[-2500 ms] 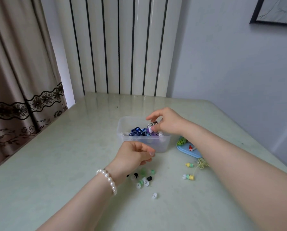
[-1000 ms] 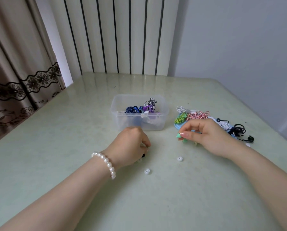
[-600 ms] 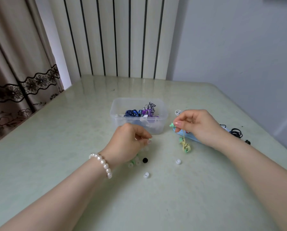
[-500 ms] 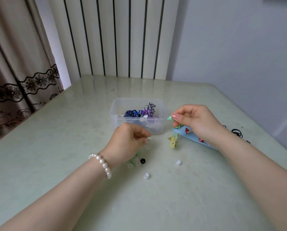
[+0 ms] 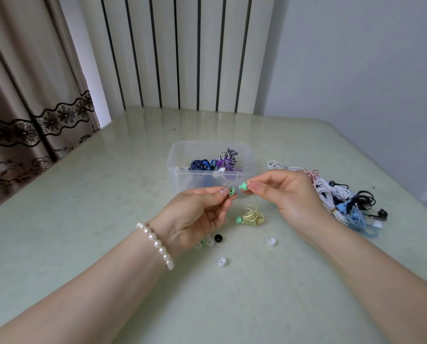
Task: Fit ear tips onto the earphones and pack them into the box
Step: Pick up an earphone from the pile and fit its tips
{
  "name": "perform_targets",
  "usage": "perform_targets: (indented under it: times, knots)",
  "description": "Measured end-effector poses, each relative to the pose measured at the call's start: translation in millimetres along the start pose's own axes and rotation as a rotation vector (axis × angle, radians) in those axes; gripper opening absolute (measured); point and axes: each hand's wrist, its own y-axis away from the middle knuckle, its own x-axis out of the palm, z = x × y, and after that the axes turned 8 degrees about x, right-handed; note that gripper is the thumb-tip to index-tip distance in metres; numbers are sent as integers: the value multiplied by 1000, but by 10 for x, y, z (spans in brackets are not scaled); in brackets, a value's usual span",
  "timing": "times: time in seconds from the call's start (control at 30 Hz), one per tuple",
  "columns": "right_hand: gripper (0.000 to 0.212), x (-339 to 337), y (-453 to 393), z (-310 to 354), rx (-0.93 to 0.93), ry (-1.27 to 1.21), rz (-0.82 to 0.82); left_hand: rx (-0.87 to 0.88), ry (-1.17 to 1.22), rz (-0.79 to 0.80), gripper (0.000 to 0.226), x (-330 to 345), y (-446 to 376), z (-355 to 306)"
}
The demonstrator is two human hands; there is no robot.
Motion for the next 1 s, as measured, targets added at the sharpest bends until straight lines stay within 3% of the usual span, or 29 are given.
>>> perform_targets:
  times: [0.57,1.0]
  knots:
    - [31,58,27,-38,3,227,-78,48,-98,2,11,29,33,39]
    - [27,87,38,-28,21,264,-140,47,-67,28,12,47,51,34]
